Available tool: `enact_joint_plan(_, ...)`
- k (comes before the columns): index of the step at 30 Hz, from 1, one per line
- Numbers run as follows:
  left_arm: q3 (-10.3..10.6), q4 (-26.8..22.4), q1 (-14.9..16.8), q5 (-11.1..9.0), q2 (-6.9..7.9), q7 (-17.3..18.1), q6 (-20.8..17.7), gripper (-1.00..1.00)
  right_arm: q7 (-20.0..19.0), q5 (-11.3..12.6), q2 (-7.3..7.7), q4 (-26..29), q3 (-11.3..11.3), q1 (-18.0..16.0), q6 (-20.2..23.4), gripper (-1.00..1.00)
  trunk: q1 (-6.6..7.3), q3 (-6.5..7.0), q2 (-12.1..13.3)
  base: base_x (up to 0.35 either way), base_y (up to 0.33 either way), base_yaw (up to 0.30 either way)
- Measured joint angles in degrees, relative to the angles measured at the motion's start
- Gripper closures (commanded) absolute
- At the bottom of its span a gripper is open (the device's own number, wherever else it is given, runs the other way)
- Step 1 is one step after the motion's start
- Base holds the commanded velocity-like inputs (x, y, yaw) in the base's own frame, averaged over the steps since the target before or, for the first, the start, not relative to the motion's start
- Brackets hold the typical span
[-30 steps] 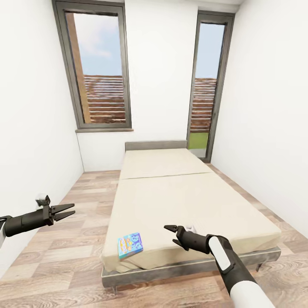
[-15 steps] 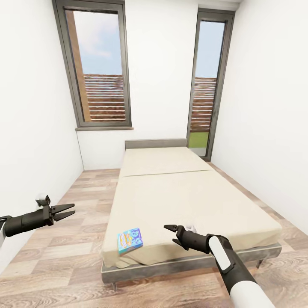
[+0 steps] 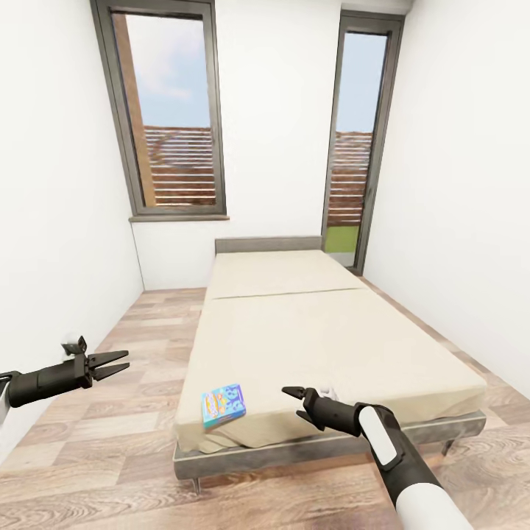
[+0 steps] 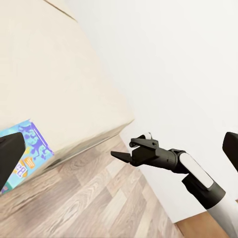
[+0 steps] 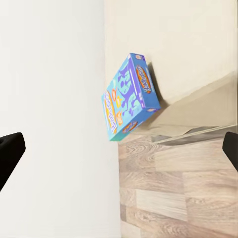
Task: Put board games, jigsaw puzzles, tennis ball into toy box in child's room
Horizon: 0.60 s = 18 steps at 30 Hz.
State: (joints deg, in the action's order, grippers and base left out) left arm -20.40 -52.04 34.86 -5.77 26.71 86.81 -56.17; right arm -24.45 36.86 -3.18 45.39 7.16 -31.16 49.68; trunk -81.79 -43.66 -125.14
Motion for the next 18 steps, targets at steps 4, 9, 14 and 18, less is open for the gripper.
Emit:
enact_joint_plan(4,0.00,0.00,0.00,0.00,0.00,0.00,0.00,-1.00,-0.09,0.03,-0.03,0.02,0.00,0.00,-0.02,-1.00,-0.66,-0.54,-1.22,0.000,0.000,0.000)
enact_joint_plan(9,0.00,0.00,0.00,-0.11,0.00,0.00,0.00,-1.00,-0.15,0.05,-0.06,0.73,-0.03,0.00,0.01,-1.00,-0.67,-0.54,-1.22,0.000,0.000,0.001)
enact_joint_plan(14,-0.02,-0.01,-0.01,-0.13,0.01,0.00,0.00,-1.00,-0.03,0.04,-0.06,2.09,-0.13,-0.01,0.06,-1.00,-0.66,-0.42,-1.22,0.000,0.000,0.103)
enact_joint_plan(18,-0.01,-0.01,-0.01,-0.13,0.01,0.00,0.00,-1.00,0.16,0.09,-0.08,2.48,-0.17,-0.01,0.10,-1.00,-0.66,-0.23,-1.22,0.000,0.000,0.202)
